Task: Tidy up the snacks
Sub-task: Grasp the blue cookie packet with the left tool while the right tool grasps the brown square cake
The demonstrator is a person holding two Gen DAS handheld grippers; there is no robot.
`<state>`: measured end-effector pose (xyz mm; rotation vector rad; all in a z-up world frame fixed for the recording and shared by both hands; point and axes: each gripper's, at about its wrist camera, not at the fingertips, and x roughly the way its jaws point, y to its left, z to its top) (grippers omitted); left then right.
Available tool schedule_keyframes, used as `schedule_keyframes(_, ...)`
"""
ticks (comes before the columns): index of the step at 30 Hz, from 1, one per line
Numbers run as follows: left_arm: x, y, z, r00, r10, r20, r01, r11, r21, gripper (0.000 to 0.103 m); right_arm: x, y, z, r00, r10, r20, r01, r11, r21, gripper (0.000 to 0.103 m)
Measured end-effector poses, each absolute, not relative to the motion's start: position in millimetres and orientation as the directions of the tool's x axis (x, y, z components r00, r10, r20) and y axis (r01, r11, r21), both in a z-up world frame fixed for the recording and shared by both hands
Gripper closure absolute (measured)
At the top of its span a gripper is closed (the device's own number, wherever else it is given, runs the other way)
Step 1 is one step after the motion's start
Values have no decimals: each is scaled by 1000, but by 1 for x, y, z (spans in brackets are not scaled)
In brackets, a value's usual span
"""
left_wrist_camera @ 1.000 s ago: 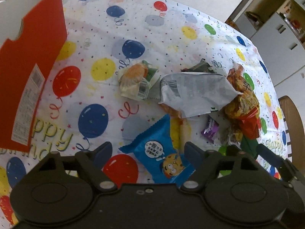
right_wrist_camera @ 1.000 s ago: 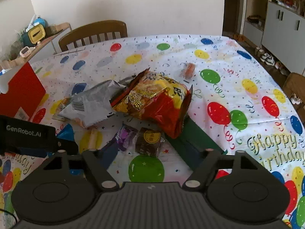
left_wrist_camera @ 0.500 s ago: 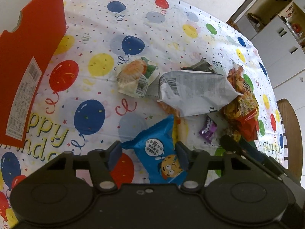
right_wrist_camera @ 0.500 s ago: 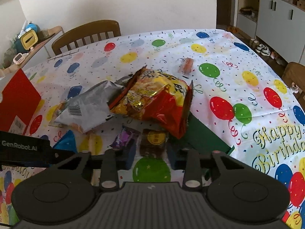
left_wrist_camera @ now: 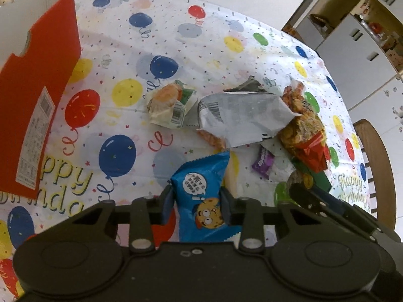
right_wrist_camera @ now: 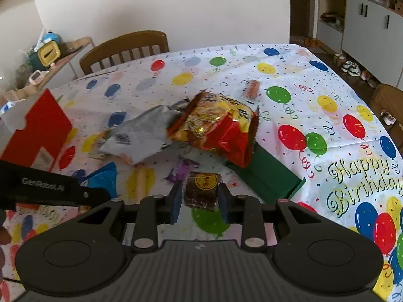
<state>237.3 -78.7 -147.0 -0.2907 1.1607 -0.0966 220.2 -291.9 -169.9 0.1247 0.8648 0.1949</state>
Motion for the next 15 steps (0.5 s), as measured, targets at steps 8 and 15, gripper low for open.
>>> schedule_keyframes(8, 221, -72, -125, 423, -227, -877, -19, 966, -260, 68, 195, -276, -138, 654, 265, -709, -185, 964, 189, 73)
schedule_keyframes(15, 206, -60, -100, 458, -222, -861, 21, 971, -239, 68, 180, -258, -110, 666, 305, -680, -240, 952, 192, 73)
